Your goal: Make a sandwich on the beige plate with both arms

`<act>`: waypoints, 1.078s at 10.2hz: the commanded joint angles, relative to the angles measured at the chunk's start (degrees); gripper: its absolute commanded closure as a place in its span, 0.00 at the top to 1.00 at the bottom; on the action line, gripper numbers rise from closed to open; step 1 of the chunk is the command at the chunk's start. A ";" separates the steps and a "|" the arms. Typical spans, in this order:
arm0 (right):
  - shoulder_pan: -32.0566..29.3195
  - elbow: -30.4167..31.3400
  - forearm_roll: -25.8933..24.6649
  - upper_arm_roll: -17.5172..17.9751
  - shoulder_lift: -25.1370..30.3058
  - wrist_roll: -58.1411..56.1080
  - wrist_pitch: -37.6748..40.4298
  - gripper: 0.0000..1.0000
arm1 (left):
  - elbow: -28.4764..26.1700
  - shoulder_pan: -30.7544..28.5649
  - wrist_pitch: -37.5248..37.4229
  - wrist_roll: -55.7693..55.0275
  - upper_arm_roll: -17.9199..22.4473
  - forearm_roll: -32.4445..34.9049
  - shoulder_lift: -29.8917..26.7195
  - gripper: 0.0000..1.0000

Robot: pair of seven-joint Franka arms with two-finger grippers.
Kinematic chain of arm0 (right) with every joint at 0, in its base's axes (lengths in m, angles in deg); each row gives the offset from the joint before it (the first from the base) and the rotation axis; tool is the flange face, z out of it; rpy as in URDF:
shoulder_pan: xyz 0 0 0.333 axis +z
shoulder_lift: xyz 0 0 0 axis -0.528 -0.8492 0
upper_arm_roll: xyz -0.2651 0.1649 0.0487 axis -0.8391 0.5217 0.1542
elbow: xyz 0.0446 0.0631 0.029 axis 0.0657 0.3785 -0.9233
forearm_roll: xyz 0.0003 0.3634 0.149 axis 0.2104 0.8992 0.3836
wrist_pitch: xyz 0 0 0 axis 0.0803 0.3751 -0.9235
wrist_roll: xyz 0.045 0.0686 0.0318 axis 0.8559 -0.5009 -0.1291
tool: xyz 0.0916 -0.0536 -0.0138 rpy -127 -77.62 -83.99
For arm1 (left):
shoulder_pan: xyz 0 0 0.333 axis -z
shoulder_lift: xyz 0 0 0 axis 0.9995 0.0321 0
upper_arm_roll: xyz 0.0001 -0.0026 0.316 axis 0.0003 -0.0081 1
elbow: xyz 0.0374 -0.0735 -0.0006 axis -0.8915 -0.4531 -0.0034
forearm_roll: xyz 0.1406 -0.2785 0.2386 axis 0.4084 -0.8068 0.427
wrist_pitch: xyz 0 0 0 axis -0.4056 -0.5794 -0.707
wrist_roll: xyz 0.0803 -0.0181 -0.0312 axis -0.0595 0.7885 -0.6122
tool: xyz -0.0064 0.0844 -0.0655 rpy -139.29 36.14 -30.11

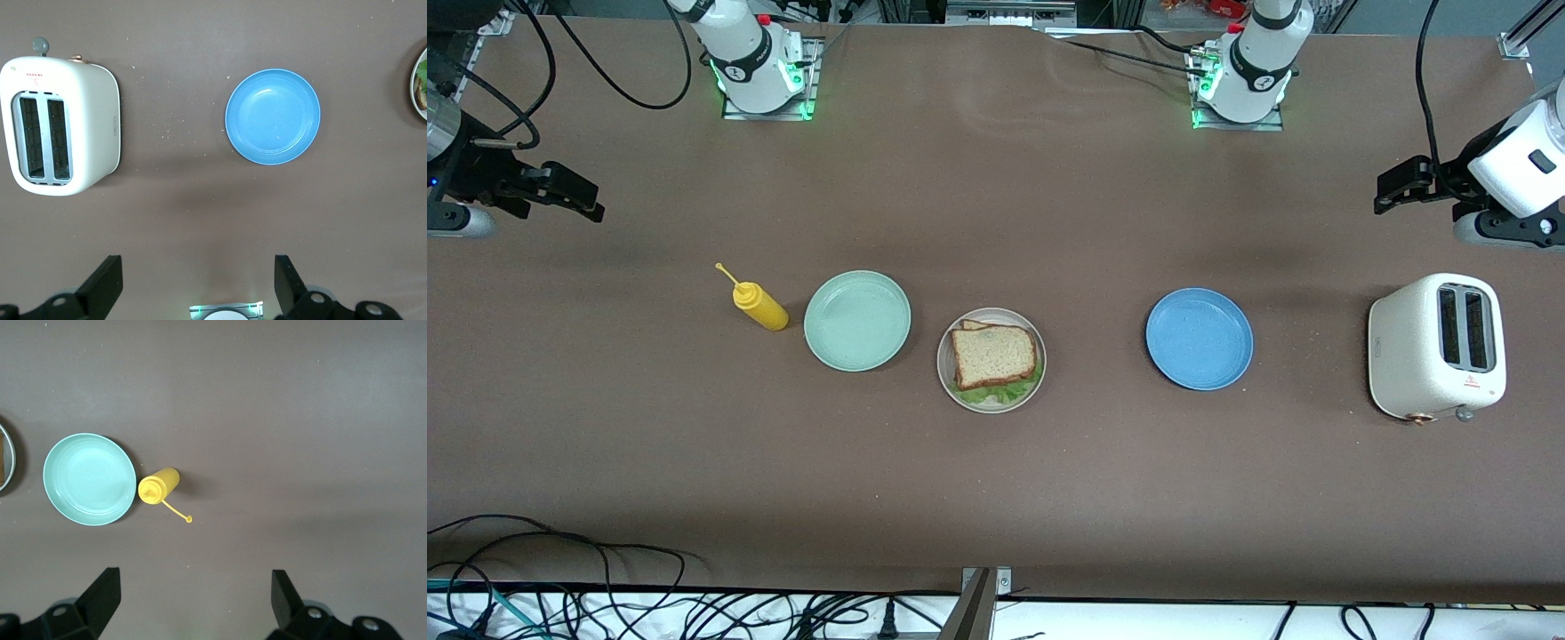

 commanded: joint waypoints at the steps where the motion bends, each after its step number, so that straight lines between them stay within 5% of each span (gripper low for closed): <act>1: -0.26 -1.25 0.72 0.39 -0.47 1.48 0.12 1.00 | -0.40 -0.75 -0.35 0.05 -1.02 1.37 -0.34 1.00; 11: -0.44 -2.22 0.28 0.30 -2.41 0.16 0.65 1.00 | 2.68 -0.83 -0.35 0.23 -0.59 1.19 3.26 1.00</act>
